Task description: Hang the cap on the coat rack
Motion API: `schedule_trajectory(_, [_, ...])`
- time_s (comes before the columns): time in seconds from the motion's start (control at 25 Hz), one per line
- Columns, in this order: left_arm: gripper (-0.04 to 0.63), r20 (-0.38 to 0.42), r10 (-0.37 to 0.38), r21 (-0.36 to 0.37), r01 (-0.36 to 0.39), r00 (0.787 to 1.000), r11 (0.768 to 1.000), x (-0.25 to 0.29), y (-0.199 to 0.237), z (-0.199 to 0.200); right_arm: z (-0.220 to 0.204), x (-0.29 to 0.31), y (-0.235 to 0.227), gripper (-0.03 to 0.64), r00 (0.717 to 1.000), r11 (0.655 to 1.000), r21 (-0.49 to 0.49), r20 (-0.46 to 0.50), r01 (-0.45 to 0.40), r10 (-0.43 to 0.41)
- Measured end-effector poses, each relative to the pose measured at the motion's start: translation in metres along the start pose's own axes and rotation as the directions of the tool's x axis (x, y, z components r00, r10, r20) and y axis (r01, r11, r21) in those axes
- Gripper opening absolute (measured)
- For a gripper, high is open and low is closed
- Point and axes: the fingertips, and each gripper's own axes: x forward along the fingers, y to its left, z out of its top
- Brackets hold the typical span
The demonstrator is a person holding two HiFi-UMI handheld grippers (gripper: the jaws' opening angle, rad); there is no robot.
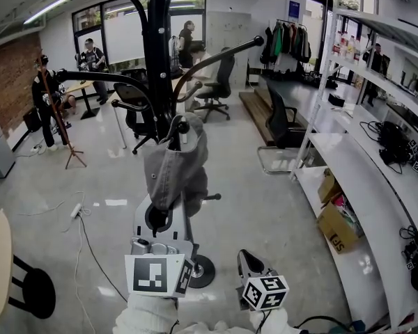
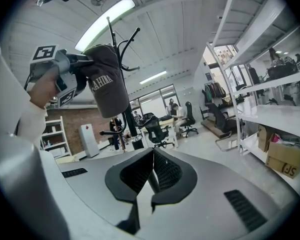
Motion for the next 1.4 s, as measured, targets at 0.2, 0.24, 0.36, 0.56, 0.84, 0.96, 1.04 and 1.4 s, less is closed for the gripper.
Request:
schedule_trajectory(0.2, [0.015,-0.023,0.003,-0.010,-0.003,1.000,1.000,0.007,0.002,-0.010,0.001,0.002,0.000,0.011,1.000,1.000,0.007,-0.001,0.000,0.000])
schedule_trajectory(0.24, [0.015,-0.024,0.006,-0.008,-0.006,1.000,1.000,0.008,0.002,-0.010,0.001,0.002,0.000,0.011,1.000,1.000,0.008,-0.001,0.000,0.000])
schedule_trajectory(0.36, [0.015,-0.031,0.018,0.000,-0.018,0.999,1.000,0.011,0.004,-0.015,0.001,0.002,-0.001,0.011,1.000,1.000,0.011,-0.002,0.004,-0.004])
schedule_trajectory(0.56, [0.015,-0.059,0.040,0.022,-0.039,0.997,0.999,0.019,0.012,-0.027,0.004,0.004,-0.004,0.011,1.000,1.000,0.006,0.005,0.011,-0.011])
schedule_trajectory(0.84, [0.015,-0.080,0.075,0.023,-0.073,0.994,0.997,0.025,0.022,-0.042,0.006,0.004,-0.009,0.011,1.000,1.000,0.009,0.008,0.025,-0.025])
schedule_trajectory(0.96, [0.015,-0.085,0.085,0.036,-0.082,0.993,0.996,0.027,0.024,-0.046,0.006,0.004,-0.010,0.011,1.000,1.000,0.009,0.008,0.026,-0.027])
schedule_trajectory(1.04, [0.015,-0.088,0.091,0.048,-0.087,0.992,0.995,0.028,0.024,-0.049,0.005,0.005,-0.012,0.011,1.000,1.000,0.011,0.006,0.028,-0.028])
schedule_trajectory(1.4, [0.015,-0.113,0.110,0.068,-0.103,0.987,0.992,0.026,0.025,-0.065,0.000,0.001,-0.015,0.011,0.999,0.999,0.020,-0.002,0.040,-0.039])
